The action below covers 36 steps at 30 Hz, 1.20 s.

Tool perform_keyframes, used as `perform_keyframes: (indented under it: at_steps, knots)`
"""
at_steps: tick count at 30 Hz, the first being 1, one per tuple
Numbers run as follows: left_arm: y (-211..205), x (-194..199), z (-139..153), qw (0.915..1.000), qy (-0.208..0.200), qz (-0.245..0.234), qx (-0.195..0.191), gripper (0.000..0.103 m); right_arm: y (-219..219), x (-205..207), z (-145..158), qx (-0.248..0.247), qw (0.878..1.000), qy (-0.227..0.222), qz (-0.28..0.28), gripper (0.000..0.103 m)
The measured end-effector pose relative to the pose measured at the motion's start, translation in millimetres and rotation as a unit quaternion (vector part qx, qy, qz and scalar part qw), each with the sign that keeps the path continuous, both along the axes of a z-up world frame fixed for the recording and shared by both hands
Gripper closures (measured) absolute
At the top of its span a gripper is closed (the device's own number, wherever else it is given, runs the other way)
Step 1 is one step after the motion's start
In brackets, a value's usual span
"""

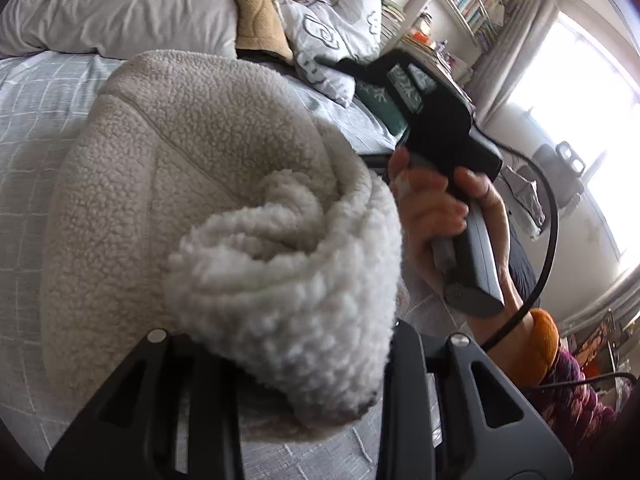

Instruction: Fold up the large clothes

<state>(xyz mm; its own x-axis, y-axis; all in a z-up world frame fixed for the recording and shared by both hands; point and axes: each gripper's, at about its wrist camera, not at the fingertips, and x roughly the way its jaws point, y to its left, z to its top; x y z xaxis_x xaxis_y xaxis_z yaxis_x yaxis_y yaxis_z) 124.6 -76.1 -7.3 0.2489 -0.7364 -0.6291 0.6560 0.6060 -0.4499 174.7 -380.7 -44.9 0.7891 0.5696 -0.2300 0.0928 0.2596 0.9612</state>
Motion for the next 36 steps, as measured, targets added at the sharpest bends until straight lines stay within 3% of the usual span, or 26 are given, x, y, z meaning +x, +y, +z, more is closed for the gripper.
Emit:
perform_keyframes:
  at_steps: [4,5,9,17,22,23,24,27,30,32,36]
  knots:
    - [-14,-5,-14,0.9991,-0.006,-0.023,0.035,0.071,-16,-17,11,-0.041,0.998,-0.017,-0.047,0.029]
    - [-17,-7,-20,0.9986,-0.008,-0.029,0.044,0.071,-21,-23,12,-0.067,0.996,-0.007,-0.060,0.029]
    - [-27,-17,-25,0.9966,-0.037,-0.038,0.063,0.071,-36,-37,8,-0.088,0.993,0.034,-0.064,0.029]
    - [-33,-19,-12,0.9952,-0.050,-0.046,0.070,0.067,-3,-63,11,-0.117,0.986,0.108,0.054,0.029]
    - [-35,-13,-1,0.9926,-0.051,-0.075,0.082,0.063,38,-54,-5,-0.147,0.971,0.151,0.110,0.029]
    - [-34,-14,4,0.9905,-0.049,-0.092,0.089,0.059,46,-49,-10,-0.157,0.968,0.158,0.115,0.034]
    - [-31,-13,8,0.9892,-0.045,-0.106,0.090,0.058,52,-43,-14,-0.164,0.967,0.158,0.112,0.053]
    - [-10,-13,31,0.9869,-0.025,-0.149,0.057,0.053,56,-32,-17,-0.194,0.967,0.139,0.090,0.073]
    - [20,-9,56,0.9886,-0.057,-0.137,0.027,0.048,62,-28,-1,-0.259,0.955,0.123,0.079,0.076]
    - [37,5,64,0.9924,-0.075,-0.096,0.015,0.047,70,-29,15,-0.299,0.946,0.099,0.082,0.077]
    - [51,47,53,0.9986,-0.050,-0.014,-0.001,0.048,76,-42,63,-0.350,0.933,0.030,0.074,0.078]
